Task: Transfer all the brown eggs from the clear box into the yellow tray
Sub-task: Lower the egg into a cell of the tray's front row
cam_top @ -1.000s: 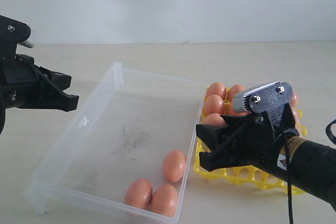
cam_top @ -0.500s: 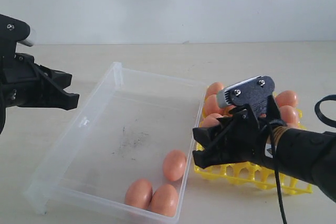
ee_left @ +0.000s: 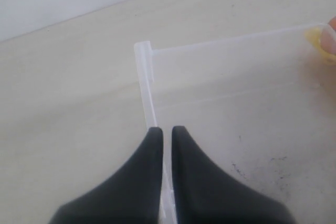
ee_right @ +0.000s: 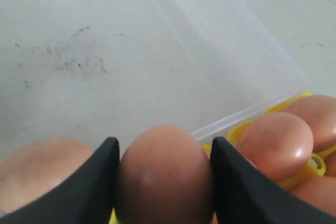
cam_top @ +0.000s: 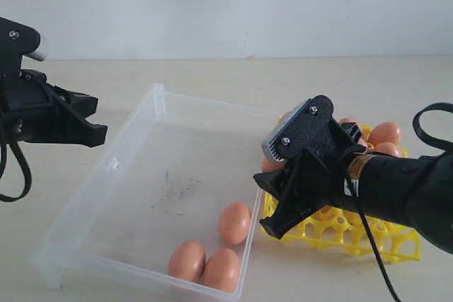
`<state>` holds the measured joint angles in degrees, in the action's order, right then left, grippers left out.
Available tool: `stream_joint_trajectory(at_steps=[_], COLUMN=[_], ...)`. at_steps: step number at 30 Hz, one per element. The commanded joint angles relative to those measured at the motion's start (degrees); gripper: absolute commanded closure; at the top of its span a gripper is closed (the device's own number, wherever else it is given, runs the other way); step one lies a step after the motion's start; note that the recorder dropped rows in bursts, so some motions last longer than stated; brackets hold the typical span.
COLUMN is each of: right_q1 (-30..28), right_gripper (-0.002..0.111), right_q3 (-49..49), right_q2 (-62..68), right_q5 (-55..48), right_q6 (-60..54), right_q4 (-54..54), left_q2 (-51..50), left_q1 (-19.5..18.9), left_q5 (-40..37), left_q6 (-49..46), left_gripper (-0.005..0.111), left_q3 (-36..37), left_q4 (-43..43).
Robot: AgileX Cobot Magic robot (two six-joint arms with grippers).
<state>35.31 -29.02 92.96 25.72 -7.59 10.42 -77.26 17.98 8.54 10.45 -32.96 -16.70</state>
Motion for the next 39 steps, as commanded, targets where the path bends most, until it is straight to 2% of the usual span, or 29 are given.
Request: stream_joint_trajectory(at_steps=[1,8,17,33,36,39], right_q1=[-0.5,-1.7,-1.7,-1.7,-1.7,-1.7], right_gripper=[0.109,0.109,0.109,0.109,0.105,0.094], right_q3=[-0.3,-0.3,-0.3,-0.3,-0.3,-0.3], right_q2=[2.4,4.2,4.2,4.2,4.2,4.2], right_q5=[1.7,5.8,-1.1,-2.3,-3.1,-3.6], right_q6=[3.4,11.6,13.1,15.7,16.0,16.0], right_q4=[0.7,0.6,0.8,-1.0,-1.0,-1.0], left_q2=[0.5,0.5,0.5,0.5,0.5,0.5], left_q1=[-0.2,-0.2,-0.2,-0.2,-0.2,-0.2], left_q5=[0.3,-0.6,-0.5,-0.6,-0.6,-0.6], left_q6=[-0.2,-0.2,-0.3,-0.3,-0.3,-0.3], left_gripper=[0.103,0.103,0.103,0.103,0.103,0.103], left_q3=[0.3,0.3,0.3,0.3,0.3,0.3], left_q4=[0.2,0.2,0.2,0.2,0.2,0.2])
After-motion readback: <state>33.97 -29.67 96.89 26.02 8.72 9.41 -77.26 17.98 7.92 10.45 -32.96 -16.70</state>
